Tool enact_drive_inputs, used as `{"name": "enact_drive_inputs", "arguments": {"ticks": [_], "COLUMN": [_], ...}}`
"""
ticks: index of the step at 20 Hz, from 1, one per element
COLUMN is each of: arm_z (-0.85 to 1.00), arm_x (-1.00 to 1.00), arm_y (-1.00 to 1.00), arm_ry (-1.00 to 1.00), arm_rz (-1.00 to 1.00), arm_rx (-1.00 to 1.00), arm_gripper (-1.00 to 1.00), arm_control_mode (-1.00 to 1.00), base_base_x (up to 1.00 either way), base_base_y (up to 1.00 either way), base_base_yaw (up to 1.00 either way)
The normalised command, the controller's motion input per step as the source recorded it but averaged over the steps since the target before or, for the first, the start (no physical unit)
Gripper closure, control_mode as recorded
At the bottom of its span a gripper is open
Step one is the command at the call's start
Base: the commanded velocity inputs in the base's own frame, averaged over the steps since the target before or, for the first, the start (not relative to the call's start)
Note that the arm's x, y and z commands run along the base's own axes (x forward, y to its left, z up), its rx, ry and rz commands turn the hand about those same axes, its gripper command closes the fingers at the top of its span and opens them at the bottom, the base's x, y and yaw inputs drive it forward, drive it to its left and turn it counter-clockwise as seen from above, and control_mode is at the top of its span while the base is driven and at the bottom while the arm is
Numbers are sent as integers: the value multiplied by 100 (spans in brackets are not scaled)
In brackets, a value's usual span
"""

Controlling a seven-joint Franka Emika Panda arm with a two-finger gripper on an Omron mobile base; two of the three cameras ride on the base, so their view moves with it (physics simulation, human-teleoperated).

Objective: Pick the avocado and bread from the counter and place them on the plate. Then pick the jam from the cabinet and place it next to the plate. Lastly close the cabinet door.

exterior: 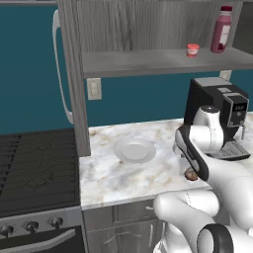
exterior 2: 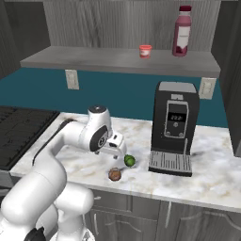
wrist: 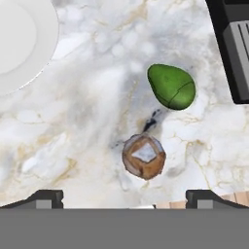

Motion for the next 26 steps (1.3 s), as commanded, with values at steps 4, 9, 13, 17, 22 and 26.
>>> {"name": "enact_drive_inputs", "arguments": {"ticks": [4, 9, 13, 17, 22, 26], "arm_z": [-23, -22, -21, -18, -17, -17], "arm_x": [0, 0, 0, 0, 0, 0], "arm_y": [-6, -5, -5, -6, -6, -6], "arm_ry": [0, 0, 0, 3, 4, 4], "arm_rz": [0, 0, 0, 0, 0, 0], "arm_rx": [0, 0, 0, 0, 0, 0], "arm_gripper": [-100, -100, -100, -100, -100, -100], "arm_control_mode": [-100, -100, -100, -100, -100, -100], "base_base_x": [0, 0, 0, 0, 0, 0], "base_base_y": [0, 0, 0, 0, 0, 0], "base_base_yaw": [0, 0, 0, 0, 0, 0]}}
